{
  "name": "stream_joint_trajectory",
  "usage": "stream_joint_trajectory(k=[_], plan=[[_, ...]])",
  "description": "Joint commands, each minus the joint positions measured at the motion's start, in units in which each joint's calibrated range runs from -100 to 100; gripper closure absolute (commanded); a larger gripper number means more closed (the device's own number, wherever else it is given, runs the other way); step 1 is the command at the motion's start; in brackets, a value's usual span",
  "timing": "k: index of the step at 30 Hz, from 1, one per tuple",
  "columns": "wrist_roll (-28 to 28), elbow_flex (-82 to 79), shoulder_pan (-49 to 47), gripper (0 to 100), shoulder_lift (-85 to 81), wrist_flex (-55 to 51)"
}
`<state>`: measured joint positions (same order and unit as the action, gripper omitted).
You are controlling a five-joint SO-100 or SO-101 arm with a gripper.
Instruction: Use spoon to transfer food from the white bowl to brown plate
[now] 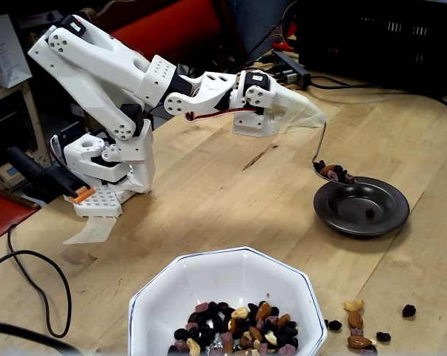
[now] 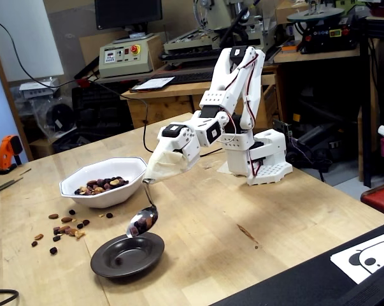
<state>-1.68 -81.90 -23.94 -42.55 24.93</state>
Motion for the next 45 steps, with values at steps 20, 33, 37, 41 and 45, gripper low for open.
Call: stream_joint_trajectory(k=[20,33,37,41,45], plan=[[-8.06,0.22,0.24,96,-2.25,0.76],[-16.61,0.22,0.24,96,-2.25,0.29],[-19.34,0.22,0.24,96,-2.25,0.29],[-21.15,0.22,0.16,96,-2.25,0.29],[-23.25,0.22,0.16,96,-2.25,0.29]])
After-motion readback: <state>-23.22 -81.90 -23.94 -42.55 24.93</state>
